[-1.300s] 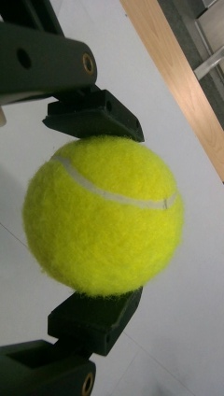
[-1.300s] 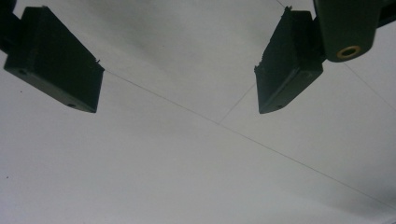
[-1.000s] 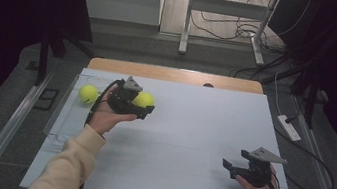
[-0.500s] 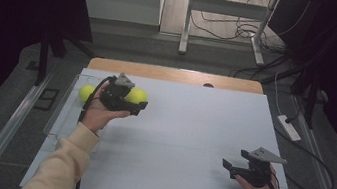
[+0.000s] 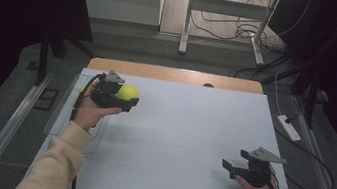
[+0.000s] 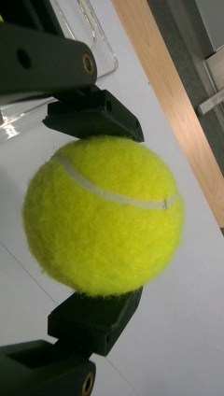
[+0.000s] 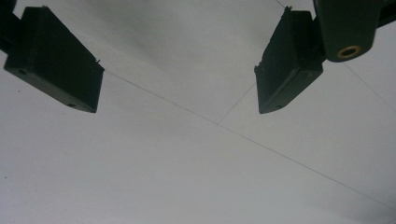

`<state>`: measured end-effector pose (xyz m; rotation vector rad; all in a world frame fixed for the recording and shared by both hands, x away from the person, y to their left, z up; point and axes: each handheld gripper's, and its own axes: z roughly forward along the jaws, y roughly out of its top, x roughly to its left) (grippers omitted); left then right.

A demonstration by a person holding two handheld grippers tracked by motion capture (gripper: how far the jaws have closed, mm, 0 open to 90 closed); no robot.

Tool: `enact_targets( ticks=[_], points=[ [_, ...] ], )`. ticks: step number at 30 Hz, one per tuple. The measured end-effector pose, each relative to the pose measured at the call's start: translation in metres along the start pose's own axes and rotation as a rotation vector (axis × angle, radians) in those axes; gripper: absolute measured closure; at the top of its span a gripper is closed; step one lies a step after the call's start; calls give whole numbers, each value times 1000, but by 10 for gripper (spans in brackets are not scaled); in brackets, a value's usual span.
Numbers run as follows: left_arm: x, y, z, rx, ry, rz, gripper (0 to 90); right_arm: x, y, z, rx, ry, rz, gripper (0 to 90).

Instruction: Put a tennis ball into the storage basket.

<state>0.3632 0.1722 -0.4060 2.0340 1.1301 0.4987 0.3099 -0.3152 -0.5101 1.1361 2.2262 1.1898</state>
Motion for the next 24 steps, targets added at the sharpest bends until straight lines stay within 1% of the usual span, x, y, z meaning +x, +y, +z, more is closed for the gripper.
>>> enact_targets(
  ticks=[5, 10, 14, 18, 22, 24],
  points=[
    [4, -2, -3, -1, 17, -6, 267, 0, 0, 0, 0, -1, 1, 152],
    [10, -4, -6, -3, 23, -11, 267, 0, 0, 0, 0, -1, 0, 151],
    [15, -5, -10, -1, 37, -15, 268, 0, 0, 0, 0, -1, 0, 152],
    [21, -8, -13, -2, 53, -27, 268, 0, 0, 0, 0, -1, 0, 152],
    [24, -9, -15, 0, 64, -33, 267, 0, 0, 0, 1, -1, -1, 152],
    [27, -11, -17, 5, 76, -36, 267, 0, 0, 0, 0, 0, 0, 152]
  ],
)
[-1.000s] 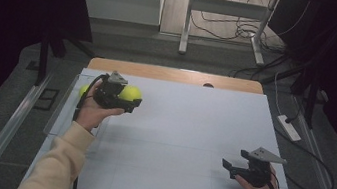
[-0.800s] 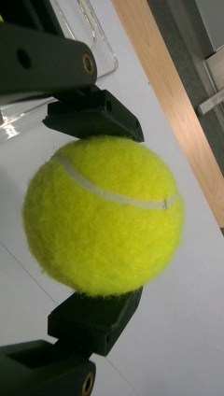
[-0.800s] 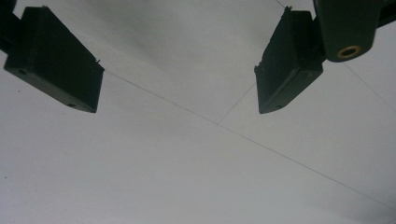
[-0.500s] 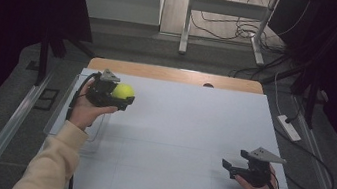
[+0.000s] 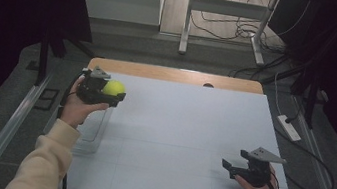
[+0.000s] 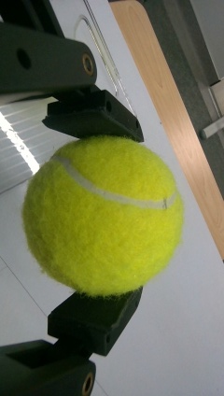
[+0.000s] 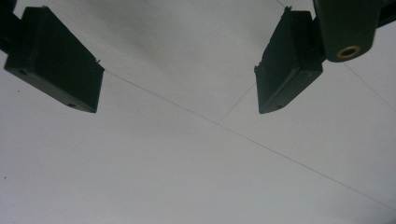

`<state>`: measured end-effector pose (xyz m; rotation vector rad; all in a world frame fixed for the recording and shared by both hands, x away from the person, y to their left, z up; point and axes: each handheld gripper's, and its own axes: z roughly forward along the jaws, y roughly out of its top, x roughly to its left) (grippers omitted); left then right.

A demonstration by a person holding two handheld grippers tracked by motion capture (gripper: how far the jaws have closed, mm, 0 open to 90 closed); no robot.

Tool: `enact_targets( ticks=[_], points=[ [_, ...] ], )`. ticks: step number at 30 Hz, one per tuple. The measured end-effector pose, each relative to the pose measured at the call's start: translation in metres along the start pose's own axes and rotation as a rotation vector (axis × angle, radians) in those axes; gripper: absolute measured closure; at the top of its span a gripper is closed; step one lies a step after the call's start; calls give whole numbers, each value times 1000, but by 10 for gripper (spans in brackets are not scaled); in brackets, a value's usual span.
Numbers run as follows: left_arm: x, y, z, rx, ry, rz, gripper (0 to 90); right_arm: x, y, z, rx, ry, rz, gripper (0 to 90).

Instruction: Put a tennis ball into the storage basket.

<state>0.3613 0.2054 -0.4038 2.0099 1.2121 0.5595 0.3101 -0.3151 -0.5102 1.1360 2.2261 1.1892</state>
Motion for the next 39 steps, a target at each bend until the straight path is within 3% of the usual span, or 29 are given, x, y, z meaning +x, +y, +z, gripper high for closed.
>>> enact_targets(
  ticks=[22, 39],
  points=[
    [25, -9, -8, 11, 68, -44, 267, 2, 3, -4, -24, 7, 1, 150],
    [50, -21, -11, 52, 121, -90, 266, 6, 7, -6, -36, 19, -5, 119]
  ],
)
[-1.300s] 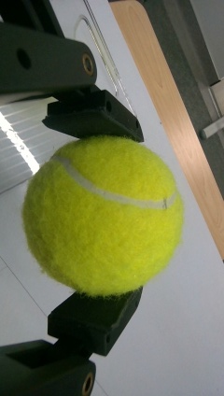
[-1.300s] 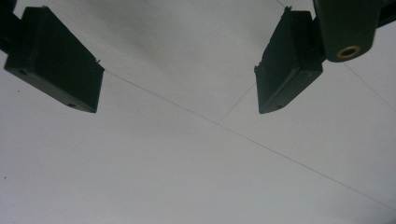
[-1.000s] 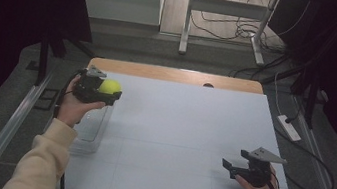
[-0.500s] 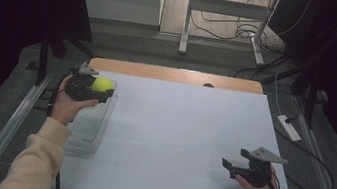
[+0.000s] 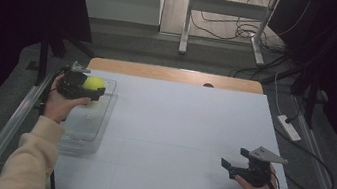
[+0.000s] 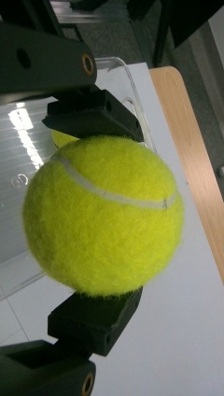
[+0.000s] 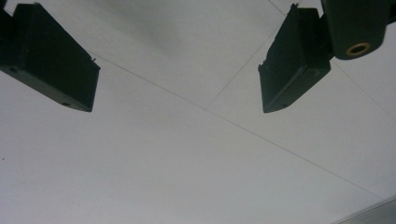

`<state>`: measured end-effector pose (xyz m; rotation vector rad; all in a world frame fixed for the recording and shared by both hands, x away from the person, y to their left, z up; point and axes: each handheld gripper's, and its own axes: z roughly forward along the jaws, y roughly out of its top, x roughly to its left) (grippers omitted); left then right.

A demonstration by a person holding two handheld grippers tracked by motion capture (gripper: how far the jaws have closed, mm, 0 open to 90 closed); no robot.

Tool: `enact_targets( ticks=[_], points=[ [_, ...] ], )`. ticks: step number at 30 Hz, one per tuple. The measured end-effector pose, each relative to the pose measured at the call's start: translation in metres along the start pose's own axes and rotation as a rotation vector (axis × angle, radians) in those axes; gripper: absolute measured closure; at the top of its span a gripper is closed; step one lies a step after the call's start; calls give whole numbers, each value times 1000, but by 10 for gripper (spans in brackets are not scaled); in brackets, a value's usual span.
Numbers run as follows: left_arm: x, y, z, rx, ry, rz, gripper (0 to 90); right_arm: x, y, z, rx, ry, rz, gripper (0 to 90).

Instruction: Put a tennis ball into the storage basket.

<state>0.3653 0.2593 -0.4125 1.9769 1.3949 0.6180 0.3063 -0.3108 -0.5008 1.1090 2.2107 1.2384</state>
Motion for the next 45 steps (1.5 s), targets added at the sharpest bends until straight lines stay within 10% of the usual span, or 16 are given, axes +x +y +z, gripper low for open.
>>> enact_targets(
  ticks=[45],
  points=[
    [24, -42, 34, 201, 49, -59, 264, 0, -2, 4, 18, 1, -3, 126]
  ],
)
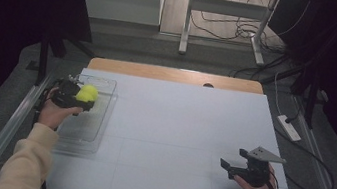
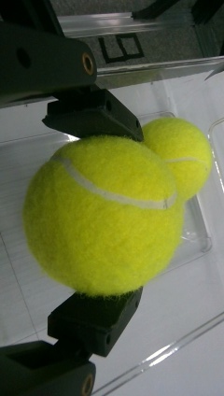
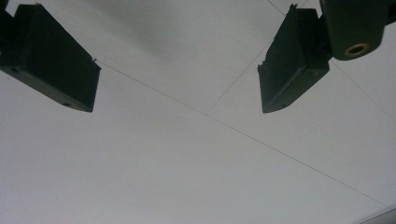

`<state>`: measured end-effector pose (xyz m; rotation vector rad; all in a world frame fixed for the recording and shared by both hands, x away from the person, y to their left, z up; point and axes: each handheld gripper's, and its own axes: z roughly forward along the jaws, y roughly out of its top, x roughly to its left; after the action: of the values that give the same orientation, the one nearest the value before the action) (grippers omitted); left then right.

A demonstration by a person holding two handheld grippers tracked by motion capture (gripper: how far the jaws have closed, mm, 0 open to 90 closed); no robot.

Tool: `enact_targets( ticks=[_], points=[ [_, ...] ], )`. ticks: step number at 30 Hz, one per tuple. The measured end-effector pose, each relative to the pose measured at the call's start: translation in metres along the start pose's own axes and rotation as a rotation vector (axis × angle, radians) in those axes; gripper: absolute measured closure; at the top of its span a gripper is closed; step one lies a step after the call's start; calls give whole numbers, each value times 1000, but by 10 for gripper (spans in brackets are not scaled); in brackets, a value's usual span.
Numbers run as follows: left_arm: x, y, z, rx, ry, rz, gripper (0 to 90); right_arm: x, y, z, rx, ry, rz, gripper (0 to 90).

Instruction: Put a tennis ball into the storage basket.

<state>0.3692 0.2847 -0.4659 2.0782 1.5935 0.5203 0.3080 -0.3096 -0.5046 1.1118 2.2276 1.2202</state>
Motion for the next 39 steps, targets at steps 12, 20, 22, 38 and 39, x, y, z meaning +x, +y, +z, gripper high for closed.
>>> enact_targets(
  ticks=[12, 20, 22, 38, 39],
  points=[
    [3, -5, 5, 37, 17, -1, 263, 0, 0, 0, 1, 1, 1, 127],
    [4, -6, 4, 41, 20, -9, 261, 0, 0, 0, 1, 2, 1, 127],
    [4, -6, 3, 37, 21, -5, 258, 0, 0, 0, 1, 2, 1, 127],
    [-5, 2, -11, -61, -21, -27, 124, 0, 0, 1, 2, 3, 1, 128],
    [-6, 2, -11, -66, -29, -33, 124, 0, 0, 0, 1, 2, 1, 128]
  ],
)
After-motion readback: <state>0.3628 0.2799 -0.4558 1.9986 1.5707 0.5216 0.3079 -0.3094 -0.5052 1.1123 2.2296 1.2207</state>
